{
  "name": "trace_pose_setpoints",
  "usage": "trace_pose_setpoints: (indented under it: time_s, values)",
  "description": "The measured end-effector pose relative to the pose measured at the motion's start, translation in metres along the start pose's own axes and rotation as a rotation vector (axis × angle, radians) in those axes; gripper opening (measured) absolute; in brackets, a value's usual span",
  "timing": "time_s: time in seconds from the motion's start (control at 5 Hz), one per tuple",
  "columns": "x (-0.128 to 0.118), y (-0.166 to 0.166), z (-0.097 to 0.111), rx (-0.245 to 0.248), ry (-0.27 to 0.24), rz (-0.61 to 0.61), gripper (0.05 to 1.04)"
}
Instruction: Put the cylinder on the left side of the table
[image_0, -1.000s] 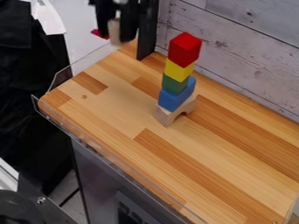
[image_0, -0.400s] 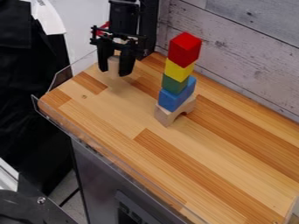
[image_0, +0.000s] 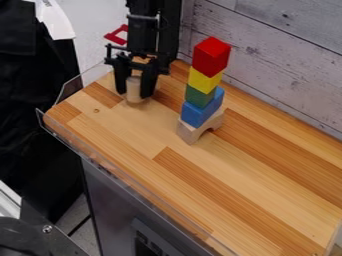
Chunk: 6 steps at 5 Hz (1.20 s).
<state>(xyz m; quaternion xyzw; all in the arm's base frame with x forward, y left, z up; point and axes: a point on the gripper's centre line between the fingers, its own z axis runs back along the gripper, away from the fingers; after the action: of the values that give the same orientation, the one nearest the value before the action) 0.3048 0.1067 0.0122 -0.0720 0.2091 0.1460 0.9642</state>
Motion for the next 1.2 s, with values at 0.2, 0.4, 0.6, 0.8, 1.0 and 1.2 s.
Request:
trace_pose_setpoints:
  time_s: [0.2, 0.4, 0.6, 0.8, 1.0, 1.2]
  values:
    - [0.002, 0.000, -0.006, -0.047, -0.022, 0.025, 0.548]
    - [0.005, 0.002, -0.006, -0.060, -0.038, 0.031, 0.588]
    - [0.004, 0.002, -0.007, -0.058, -0.033, 0.024, 0.906]
    - [-0.005, 0.004, 0.013, -0.031, -0.084, 0.035, 1.003]
    - [-0.025, 0.002, 0.060, -0.019, -0.189, 0.025, 0.999]
    - [-0.044, 0.004, 0.093, -0.003, -0.267, -0.007, 0.999]
